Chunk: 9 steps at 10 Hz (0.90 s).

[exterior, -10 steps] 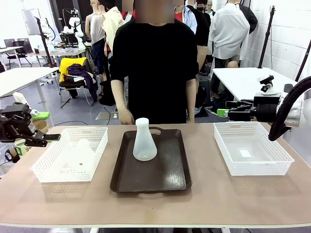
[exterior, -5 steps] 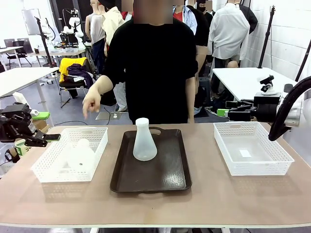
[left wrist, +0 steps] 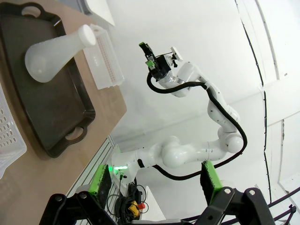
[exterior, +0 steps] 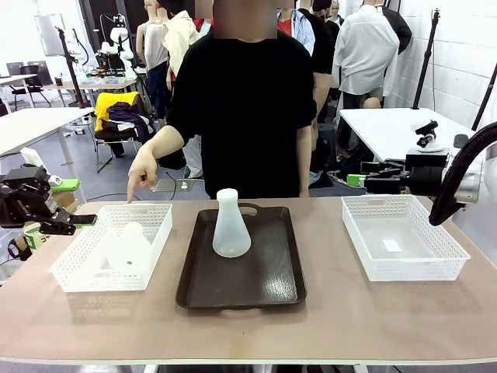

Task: Prepare the laboratory tools.
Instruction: Pick up the Big flask that the person points to.

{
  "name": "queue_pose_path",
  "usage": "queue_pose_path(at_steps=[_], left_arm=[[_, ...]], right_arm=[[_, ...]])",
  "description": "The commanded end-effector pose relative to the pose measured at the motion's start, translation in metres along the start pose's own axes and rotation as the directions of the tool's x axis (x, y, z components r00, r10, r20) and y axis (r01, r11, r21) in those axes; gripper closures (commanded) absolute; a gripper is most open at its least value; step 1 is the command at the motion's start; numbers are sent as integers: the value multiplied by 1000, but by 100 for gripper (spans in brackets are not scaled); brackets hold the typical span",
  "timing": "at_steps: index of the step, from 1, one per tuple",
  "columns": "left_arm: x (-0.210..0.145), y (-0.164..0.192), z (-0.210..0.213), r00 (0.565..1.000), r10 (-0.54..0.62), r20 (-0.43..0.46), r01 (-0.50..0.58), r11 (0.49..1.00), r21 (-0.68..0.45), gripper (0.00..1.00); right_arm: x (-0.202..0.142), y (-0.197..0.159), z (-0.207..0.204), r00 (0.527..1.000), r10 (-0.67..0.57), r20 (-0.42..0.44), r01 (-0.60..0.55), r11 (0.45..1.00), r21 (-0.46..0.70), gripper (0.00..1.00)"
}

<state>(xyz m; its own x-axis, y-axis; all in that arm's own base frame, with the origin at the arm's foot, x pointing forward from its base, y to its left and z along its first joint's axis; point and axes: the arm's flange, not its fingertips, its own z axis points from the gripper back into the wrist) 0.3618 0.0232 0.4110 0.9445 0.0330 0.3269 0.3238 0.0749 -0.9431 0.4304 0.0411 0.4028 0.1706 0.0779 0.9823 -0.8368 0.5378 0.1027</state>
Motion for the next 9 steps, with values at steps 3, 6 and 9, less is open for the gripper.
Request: queue_pose_path(at_steps=[3, 6, 9], left_arm=[[8, -11, -3, 1000, -30, 4, 29, 995, 93, 0], [47, -48, -16, 999, 11, -47, 5, 945, 326, 0], [87, -60, -34, 971, 235, 44, -210, 752, 625, 0]], right_arm=[[2, 1, 0, 1000, -7, -15, 7, 1000, -5, 0], [2, 1, 0, 1000, -7, -15, 7, 1000, -5, 0], [2, 1, 0, 1000, -7, -15, 7, 1000, -5, 0]])
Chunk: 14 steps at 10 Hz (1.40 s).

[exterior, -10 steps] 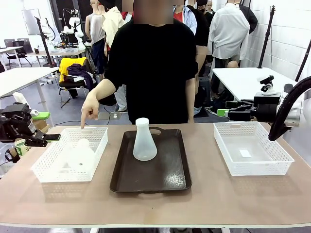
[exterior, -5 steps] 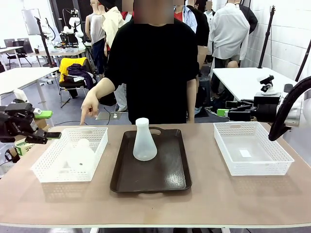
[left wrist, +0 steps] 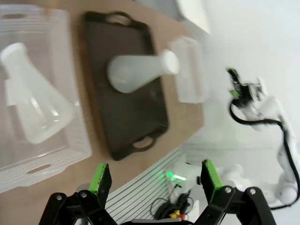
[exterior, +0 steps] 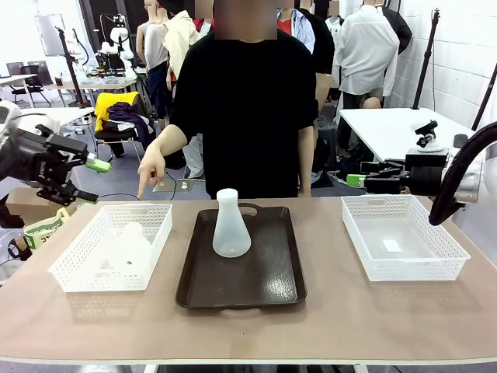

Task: Prepare the laboratory tools.
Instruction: Pick up the Big flask that the person points to.

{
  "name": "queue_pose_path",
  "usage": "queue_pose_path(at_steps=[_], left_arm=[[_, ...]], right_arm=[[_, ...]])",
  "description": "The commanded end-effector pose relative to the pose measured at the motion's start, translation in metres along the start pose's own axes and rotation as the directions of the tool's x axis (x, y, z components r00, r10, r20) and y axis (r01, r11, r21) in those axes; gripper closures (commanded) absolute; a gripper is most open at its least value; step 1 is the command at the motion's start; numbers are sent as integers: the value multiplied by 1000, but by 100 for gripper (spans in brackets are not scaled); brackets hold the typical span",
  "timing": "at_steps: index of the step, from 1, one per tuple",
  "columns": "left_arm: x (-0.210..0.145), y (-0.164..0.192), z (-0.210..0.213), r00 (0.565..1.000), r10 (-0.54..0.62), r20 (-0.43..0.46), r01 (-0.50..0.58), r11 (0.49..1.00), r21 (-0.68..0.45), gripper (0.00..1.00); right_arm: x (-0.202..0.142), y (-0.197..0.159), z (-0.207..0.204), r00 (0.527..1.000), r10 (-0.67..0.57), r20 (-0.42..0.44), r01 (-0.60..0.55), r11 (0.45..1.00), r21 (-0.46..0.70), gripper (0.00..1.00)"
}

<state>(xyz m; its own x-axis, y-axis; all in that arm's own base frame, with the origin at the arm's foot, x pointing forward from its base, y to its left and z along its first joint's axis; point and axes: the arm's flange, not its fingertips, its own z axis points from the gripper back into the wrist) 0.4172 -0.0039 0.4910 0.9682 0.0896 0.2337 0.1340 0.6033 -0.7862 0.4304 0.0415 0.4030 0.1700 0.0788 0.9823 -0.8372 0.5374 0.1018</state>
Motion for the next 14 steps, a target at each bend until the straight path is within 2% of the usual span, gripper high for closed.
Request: queue_pose_path(at_steps=[1, 3, 5, 7, 9, 12, 14], left_arm=[[24, -12, -12, 978, 192, -80, -172, 962, 211, 0], [54, -13, -28, 952, 303, -35, -261, 868, 423, 0], [80, 4, -55, 942, 331, 47, -294, 754, 587, 0], [104, 36, -84, 932, 335, 139, -334, 643, 689, 0], [120, 68, -111, 926, 328, 189, -352, 561, 750, 0], [134, 104, -147, 929, 322, 184, -336, 519, 786, 0], [136, 104, -161, 935, 318, 156, -311, 522, 794, 0]], right_arm=[[2, 1, 0, 1000, -8, -14, 8, 1000, -5, 0], [2, 1, 0, 1000, -8, -14, 8, 1000, -5, 0], [2, 1, 0, 1000, -8, -14, 8, 1000, -5, 0], [2, 1, 0, 1000, -8, -14, 8, 1000, -5, 0], [2, 1, 0, 1000, -8, -14, 8, 1000, -5, 0], [2, 1, 0, 1000, -8, -14, 8, 1000, -5, 0], [2, 1, 0, 1000, -8, -14, 8, 1000, -5, 0]])
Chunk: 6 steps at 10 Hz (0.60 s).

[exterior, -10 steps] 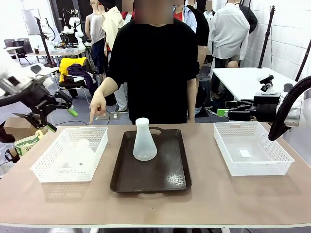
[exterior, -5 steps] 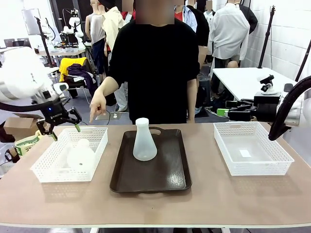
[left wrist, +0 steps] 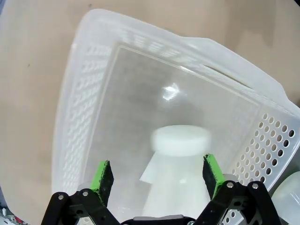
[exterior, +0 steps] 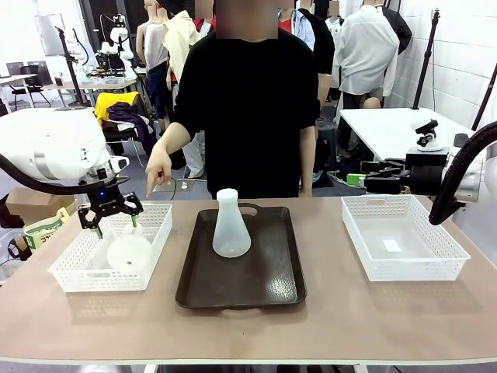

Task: Prepare the laboratory tools.
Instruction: Pick up the Big flask that the person points to.

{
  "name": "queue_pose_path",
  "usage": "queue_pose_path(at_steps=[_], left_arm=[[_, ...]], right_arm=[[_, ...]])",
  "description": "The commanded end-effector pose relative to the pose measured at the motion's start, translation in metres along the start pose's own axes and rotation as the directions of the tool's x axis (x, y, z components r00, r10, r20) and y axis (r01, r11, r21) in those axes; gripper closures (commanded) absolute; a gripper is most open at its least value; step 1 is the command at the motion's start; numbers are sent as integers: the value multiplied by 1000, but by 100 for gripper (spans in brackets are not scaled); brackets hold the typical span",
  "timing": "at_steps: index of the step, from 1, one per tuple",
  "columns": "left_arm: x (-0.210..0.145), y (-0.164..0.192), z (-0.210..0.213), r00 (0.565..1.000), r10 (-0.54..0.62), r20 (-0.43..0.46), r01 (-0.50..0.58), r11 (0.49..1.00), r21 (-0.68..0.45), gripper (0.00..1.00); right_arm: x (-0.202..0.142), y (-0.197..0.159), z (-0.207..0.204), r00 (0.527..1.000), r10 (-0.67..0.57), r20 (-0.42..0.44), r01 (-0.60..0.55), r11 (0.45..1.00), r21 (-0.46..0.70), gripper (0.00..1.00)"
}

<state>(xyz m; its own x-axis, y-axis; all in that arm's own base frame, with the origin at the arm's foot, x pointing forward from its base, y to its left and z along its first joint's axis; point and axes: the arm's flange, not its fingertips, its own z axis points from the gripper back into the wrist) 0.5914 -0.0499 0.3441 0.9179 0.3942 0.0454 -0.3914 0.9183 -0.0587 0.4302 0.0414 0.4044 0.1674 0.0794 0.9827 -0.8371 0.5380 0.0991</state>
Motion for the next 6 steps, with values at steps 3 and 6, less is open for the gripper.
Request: queue_pose_path(at_steps=[3, 6], left_arm=[[4, -17, -3, 1000, -5, 20, 4, 999, 37, 0], [-6, -16, 0, 994, 99, 45, -100, 995, 28, 0]], right_arm=[[1, 1, 0, 1000, -11, -15, 11, 1000, -4, 0], [1, 1, 0, 1000, -11, -15, 11, 1000, -4, 0]])
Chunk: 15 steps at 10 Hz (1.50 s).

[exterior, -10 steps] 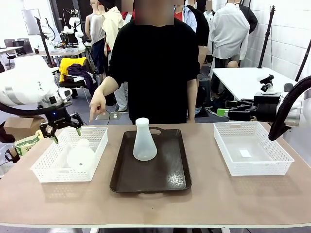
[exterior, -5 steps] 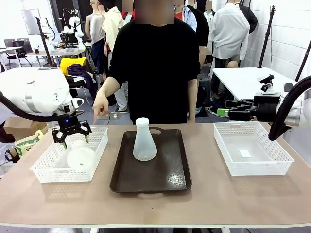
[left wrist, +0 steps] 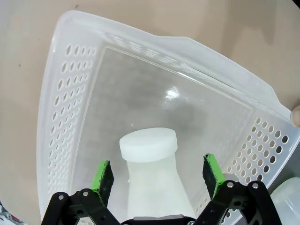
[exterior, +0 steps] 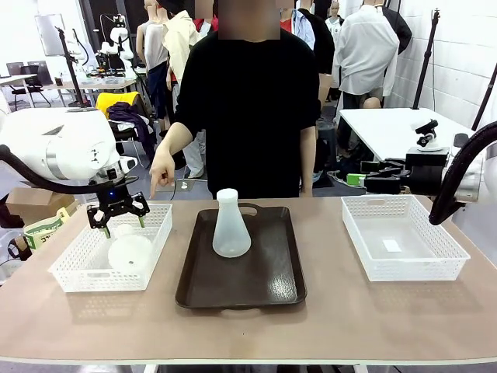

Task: Prepare the laboratory tools.
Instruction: Pick up the Big flask that the person points to.

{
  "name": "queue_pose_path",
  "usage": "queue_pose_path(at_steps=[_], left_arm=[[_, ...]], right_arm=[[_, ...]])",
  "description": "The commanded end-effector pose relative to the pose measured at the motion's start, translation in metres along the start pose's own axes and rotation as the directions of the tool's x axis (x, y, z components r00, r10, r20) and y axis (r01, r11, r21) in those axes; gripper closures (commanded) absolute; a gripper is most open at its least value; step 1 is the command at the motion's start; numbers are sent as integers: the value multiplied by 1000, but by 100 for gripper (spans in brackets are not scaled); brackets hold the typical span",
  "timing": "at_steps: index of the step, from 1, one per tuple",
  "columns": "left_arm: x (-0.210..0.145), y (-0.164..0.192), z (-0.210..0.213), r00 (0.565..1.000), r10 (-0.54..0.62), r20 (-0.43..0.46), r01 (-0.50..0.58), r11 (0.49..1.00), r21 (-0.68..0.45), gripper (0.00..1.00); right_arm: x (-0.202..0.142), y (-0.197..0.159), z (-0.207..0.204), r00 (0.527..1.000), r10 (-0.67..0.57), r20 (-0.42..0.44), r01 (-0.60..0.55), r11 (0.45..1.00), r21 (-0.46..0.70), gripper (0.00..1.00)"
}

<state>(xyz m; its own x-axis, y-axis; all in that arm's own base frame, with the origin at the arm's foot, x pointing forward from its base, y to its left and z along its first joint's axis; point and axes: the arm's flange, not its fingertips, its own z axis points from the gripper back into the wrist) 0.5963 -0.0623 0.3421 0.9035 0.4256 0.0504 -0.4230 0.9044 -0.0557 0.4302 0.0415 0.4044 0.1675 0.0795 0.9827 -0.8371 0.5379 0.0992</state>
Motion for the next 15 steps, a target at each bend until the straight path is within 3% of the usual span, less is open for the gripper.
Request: queue_pose_path(at_steps=[1, 5, 12, 15], left_arm=[[-8, -2, 6, 993, 101, 53, -102, 995, 16, 0], [-6, 6, 1, 962, 267, 50, -266, 964, -21, 0], [-5, 7, -12, 952, 300, 62, -302, 953, 18, 3], [-2, 7, -14, 950, 306, 61, -308, 951, 22, 49]], right_arm=[[1, 1, 0, 1000, -11, -15, 11, 1000, -4, 0], [1, 1, 0, 1000, -11, -15, 11, 1000, -4, 0], [1, 1, 0, 1000, -11, -15, 11, 1000, -4, 0], [1, 1, 0, 1000, -11, -15, 11, 1000, -4, 0]])
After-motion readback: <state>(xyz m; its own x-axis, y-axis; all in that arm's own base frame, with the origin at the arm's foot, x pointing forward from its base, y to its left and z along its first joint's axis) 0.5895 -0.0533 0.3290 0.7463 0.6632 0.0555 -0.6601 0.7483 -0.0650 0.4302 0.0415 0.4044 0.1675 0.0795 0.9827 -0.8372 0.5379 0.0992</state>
